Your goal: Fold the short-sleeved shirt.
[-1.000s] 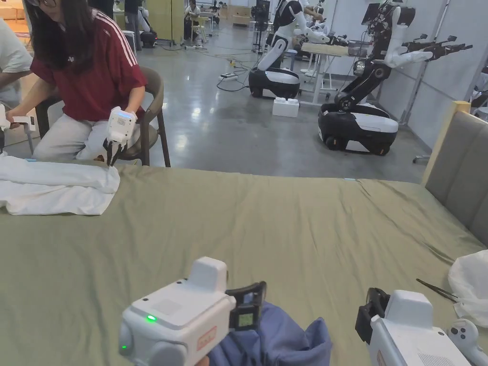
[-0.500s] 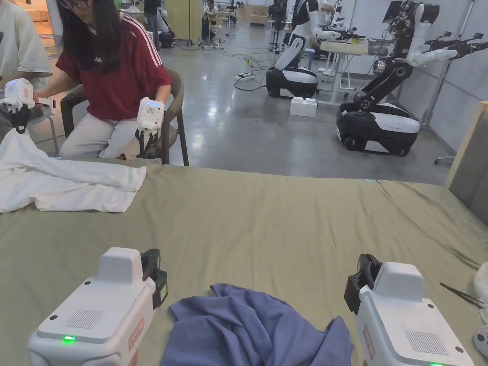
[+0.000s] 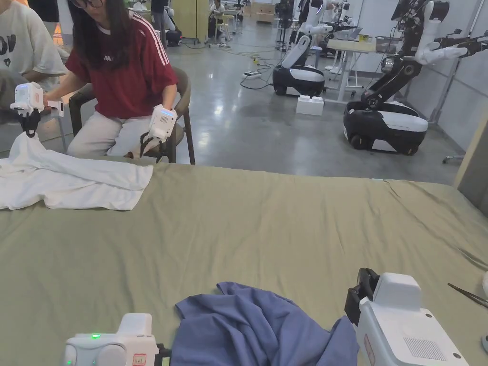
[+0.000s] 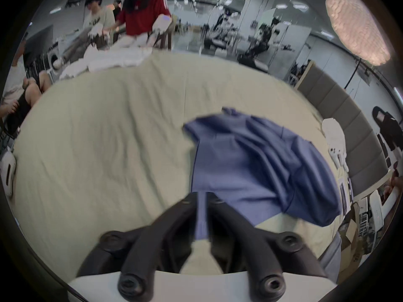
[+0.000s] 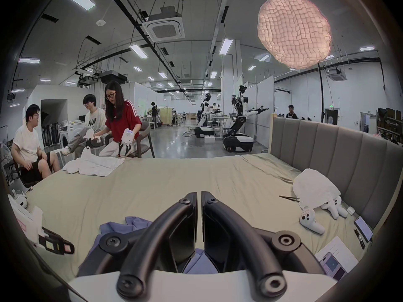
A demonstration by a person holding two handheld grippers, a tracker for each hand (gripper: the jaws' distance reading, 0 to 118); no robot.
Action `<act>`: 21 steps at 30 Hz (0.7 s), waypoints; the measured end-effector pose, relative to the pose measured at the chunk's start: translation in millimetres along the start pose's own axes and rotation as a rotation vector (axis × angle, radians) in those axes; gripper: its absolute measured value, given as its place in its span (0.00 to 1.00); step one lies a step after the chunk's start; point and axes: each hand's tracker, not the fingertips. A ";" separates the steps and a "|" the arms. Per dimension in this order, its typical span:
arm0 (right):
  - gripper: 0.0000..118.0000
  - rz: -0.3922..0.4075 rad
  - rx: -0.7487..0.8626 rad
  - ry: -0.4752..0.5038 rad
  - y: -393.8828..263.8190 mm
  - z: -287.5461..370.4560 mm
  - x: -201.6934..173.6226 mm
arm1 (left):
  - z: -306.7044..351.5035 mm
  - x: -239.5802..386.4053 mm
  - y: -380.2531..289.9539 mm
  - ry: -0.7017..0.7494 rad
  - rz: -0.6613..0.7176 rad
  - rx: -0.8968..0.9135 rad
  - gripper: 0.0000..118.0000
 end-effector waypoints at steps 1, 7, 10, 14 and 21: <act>0.02 0.001 -0.008 0.000 -1.9 -0.4 0.6 | -7.8 0.5 -0.2 0.003 0.011 -0.024 0.38; 0.02 -0.008 -0.055 -0.016 -13.2 -2.7 9.1 | -57.6 -3.8 -18.1 0.074 0.036 -0.170 0.20; 0.02 -0.012 -0.083 -0.028 -19.5 -4.9 17.0 | -33.5 17.8 -28.3 0.129 -0.024 -0.120 0.03; 0.06 -0.032 -0.119 -0.049 -29.4 -9.3 34.5 | -28.7 42.6 -34.7 0.180 -0.214 -0.109 0.00; 0.54 -0.073 -0.324 -0.039 -41.9 -46.6 78.7 | -27.9 32.4 -34.0 0.098 -0.150 -0.055 0.00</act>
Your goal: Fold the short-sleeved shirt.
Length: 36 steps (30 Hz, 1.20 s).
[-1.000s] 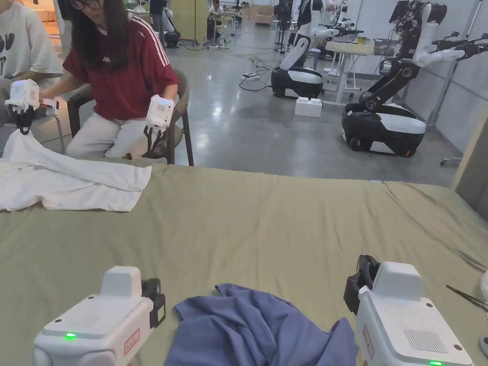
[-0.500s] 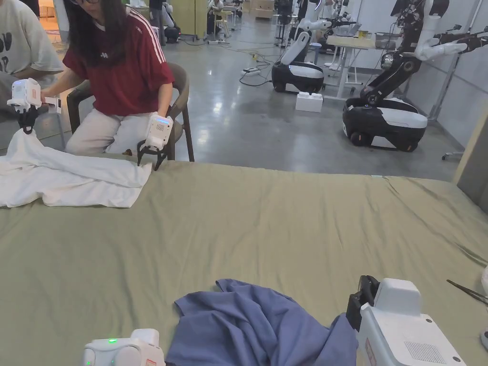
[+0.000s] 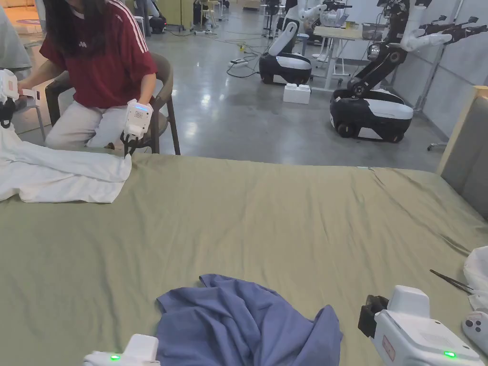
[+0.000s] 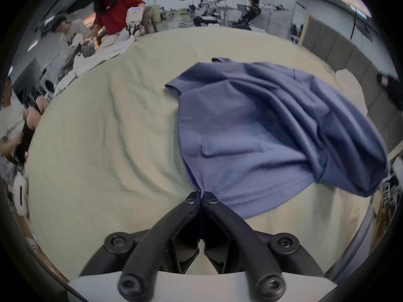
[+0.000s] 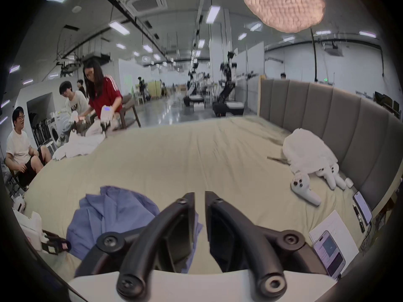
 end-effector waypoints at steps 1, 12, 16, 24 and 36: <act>0.57 -0.010 -0.031 0.009 1.1 -9.1 4.4 | 5.9 -4.2 -0.7 -0.012 0.012 0.022 0.00; 0.53 -0.064 -0.376 0.105 -12.5 -124.7 3.9 | 42.7 -20.7 2.3 -0.109 0.052 0.127 0.00; 0.10 -0.088 -0.485 0.156 -27.1 -157.5 -1.0 | 37.5 -20.6 2.9 -0.109 0.063 0.126 0.00; 0.05 -0.087 -0.442 0.208 -36.3 -142.6 4.5 | 27.3 -22.8 3.8 -0.106 0.082 0.133 0.00; 0.05 -0.012 -0.137 0.116 42.6 -44.0 23.2 | 79.7 -38.8 47.8 -0.104 0.069 0.402 0.00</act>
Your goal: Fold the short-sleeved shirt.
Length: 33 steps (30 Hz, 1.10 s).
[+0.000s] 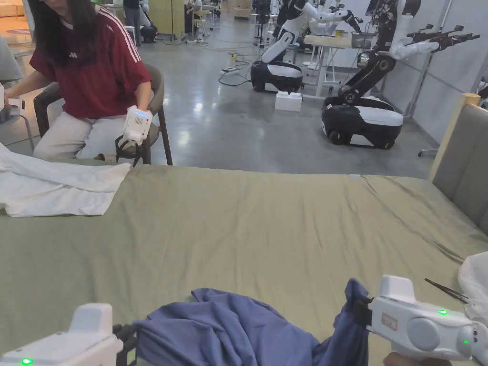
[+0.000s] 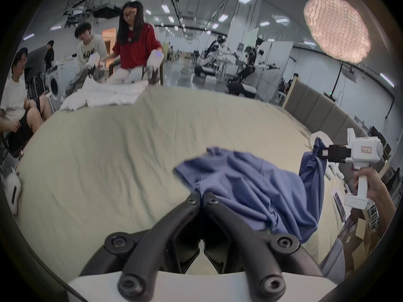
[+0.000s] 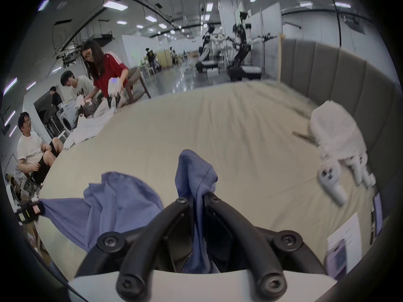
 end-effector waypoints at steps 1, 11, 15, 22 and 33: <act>0.05 0.024 0.028 -0.018 8.4 10.0 0.2 | 5.1 -2.0 10.2 0.002 -0.008 0.022 0.00; 0.05 0.126 0.272 -0.089 88.9 92.3 -10.8 | 55.2 -28.0 121.2 0.051 -0.054 0.259 0.00; 0.05 0.131 0.348 -0.082 126.4 113.9 -21.7 | 67.1 -44.2 169.5 0.077 -0.074 0.327 0.00; 0.05 0.145 0.444 -0.072 188.4 137.8 -49.8 | 82.7 -60.9 240.3 0.122 -0.075 0.394 0.00; 0.05 0.110 0.462 -0.064 262.6 143.9 -82.8 | 103.8 -56.8 311.8 0.163 -0.052 0.457 0.00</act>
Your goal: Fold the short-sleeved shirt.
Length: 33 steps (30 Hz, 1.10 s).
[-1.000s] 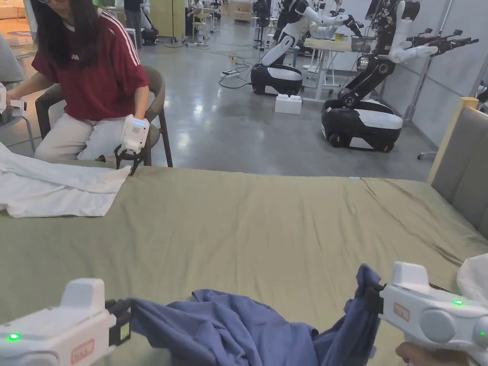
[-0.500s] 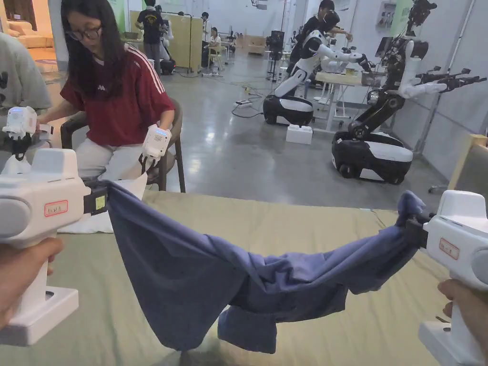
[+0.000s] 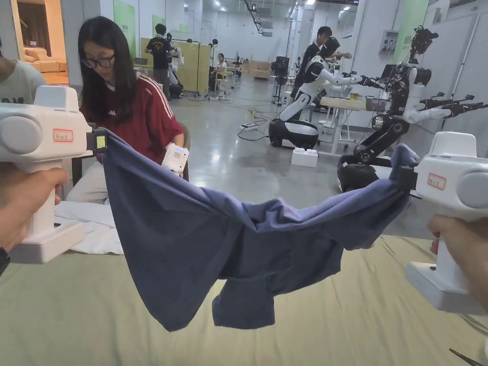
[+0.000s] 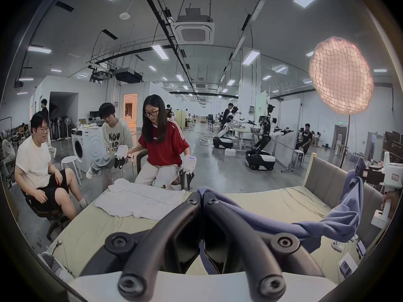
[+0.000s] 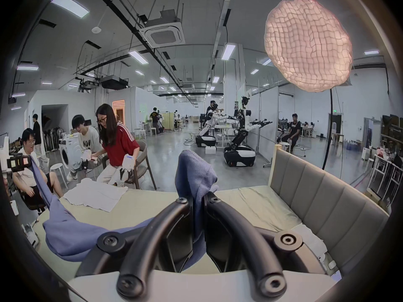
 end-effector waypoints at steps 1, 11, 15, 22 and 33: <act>0.05 -0.001 -0.011 -0.009 2.7 -4.3 -0.5 | -3.1 -0.3 2.5 0.005 0.003 -0.001 0.00; 0.05 0.020 -0.011 -0.038 -22.6 -35.3 -5.9 | -40.4 3.5 -17.5 0.054 -0.041 -0.067 0.00; 0.05 0.027 -0.022 -0.030 -58.8 -43.0 -9.5 | -48.7 8.7 -57.9 0.067 -0.044 -0.092 0.00; 0.05 0.078 -0.143 -0.037 -161.3 -41.7 6.3 | -31.8 -2.8 -171.1 0.047 0.003 -0.197 0.00; 0.05 0.148 -0.342 -0.029 -323.2 30.7 21.9 | 89.3 -17.8 -345.4 0.045 0.101 -0.423 0.00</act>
